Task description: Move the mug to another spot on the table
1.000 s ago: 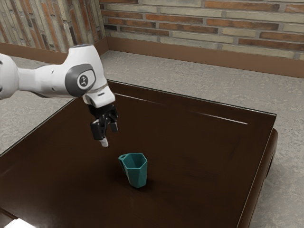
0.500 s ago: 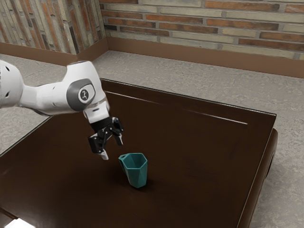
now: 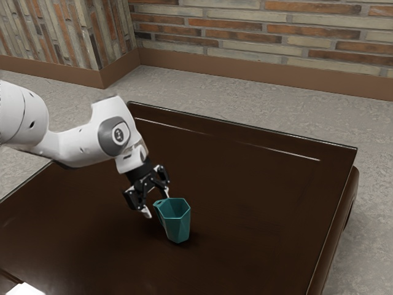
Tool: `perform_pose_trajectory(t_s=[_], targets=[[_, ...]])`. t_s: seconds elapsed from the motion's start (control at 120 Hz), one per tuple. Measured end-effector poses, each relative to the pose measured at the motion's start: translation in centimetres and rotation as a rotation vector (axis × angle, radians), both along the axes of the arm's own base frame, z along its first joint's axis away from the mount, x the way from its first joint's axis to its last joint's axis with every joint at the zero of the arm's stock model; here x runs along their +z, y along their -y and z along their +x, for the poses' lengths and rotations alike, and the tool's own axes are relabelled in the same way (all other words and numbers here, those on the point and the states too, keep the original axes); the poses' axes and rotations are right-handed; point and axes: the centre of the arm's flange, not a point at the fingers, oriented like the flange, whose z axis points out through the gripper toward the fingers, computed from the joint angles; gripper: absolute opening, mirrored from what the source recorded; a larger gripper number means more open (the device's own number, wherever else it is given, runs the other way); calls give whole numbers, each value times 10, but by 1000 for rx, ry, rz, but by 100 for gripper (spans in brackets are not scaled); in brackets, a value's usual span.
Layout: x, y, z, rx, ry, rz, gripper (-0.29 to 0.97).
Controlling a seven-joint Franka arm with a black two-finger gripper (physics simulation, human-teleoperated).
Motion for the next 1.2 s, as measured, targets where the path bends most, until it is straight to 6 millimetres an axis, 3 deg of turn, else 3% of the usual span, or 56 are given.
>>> perform_pose_trajectory(t_s=[0.133,0.333,0.825,0.958,1.067,1.2], targets=[[-8,0,1,-30,12,-12,51],[-4,0,5,-53,49,-37,45],[-12,1,7,-69,75,-84,12],[-6,2,10,-60,93,-105,9],[4,-9,14,-27,112,-135,7],[16,-47,18,43,131,-169,4]])
